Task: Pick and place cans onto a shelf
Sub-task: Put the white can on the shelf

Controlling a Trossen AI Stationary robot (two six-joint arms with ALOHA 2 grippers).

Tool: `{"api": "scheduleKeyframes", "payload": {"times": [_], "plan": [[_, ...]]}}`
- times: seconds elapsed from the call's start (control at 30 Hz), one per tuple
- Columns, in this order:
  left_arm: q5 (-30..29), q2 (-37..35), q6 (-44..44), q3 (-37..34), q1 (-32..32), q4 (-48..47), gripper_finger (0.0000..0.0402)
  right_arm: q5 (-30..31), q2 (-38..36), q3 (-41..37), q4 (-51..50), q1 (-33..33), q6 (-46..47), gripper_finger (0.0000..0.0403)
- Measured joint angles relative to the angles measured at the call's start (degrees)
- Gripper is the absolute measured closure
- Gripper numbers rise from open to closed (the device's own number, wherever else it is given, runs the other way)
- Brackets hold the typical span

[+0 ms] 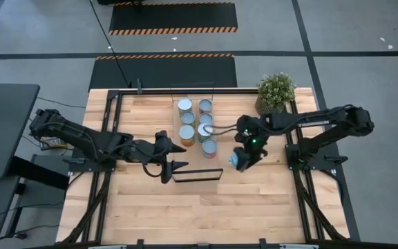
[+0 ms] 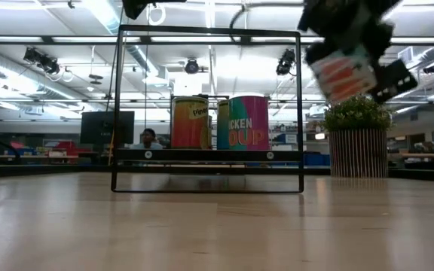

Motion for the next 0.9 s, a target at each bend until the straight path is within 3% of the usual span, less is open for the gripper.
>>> {"api": "scheduleKeyframes", "payload": {"times": [0.13,0.23,0.43,0.63,0.9], "plan": [[0.0,-0.8,-1.0,0.0,-0.7,-0.1,0.0159,-6.8,0.0,-9.1,20.8,-2.1,15.8,0.0107],[0.0,-1.2,-1.4,0.1,-0.9,0.1,0.0164,-10.8,0.0,-13.7,30.5,-3.6,23.9,0.0107],[-3.1,-1.1,-1.3,0.1,-0.6,-1.6,0.0168,-16.1,0.0,-16.4,32.0,-5.5,25.4,0.0107],[-3.6,-1.1,-0.1,0.1,0.4,-1.9,0.0168,-20.6,0.0,-16.4,24.2,-2.4,22.4,0.0107],[-5.5,-1.1,1.8,0.1,0.3,-1.9,0.0168,-13.6,0.0,-16.4,-5.1,0.2,3.9,0.0108]]}}
